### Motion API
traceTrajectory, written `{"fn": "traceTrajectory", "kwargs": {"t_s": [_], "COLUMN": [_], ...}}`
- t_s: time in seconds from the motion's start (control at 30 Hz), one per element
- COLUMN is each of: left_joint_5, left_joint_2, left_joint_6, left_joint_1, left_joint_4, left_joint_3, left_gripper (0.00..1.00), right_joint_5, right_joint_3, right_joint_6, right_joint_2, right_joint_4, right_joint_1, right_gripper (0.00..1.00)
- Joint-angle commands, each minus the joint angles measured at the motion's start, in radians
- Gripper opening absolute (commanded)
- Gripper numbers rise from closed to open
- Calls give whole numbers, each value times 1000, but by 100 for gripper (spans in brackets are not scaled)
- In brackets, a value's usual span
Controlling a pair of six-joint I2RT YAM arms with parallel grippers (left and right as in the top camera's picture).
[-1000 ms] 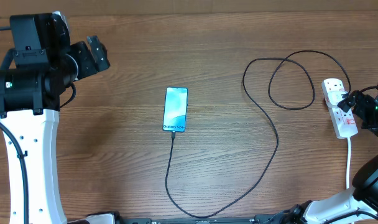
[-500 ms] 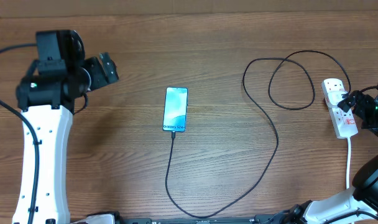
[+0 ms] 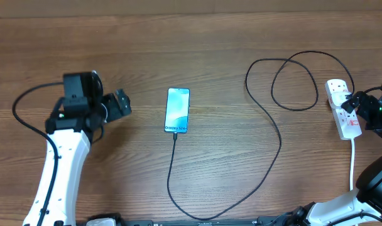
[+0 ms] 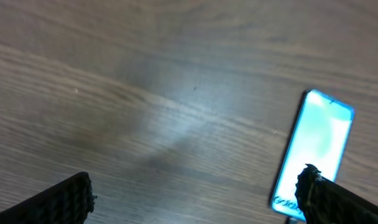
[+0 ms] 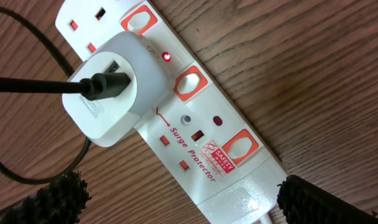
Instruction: Plug charger to phone and switch on socket
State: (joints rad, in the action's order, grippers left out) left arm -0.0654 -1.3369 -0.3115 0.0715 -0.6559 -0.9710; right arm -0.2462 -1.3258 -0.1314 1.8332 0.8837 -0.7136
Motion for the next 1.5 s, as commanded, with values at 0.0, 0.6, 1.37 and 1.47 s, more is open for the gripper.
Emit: {"fn": "traceTrajectory", "kwargs": {"t_s": [0.0,0.6,1.37,1.47], "left_joint_5": [-7,-14,-162,-173], "left_joint_2": [50,100,107,122], "left_joint_6": [9,54,114,111], "left_joint_1": [-10,-15,-22,-22], "left_joint_4": [54,237,731,818], "left_joint_3": [99,338,588,650], "left_gripper": [99,100,100,100], "right_joint_5": [2,2,2,2], "right_joint_3": [-15,-15,-15,-15], "right_joint_6": [-8,-8,-8,-8], "right_joint_2": [-18,-18,-18,-18], "right_joint_4": [-3,-3,-3,-3], "right_joint_1": [0,0,0,0], "right_gripper": [100,100,100,100]}}
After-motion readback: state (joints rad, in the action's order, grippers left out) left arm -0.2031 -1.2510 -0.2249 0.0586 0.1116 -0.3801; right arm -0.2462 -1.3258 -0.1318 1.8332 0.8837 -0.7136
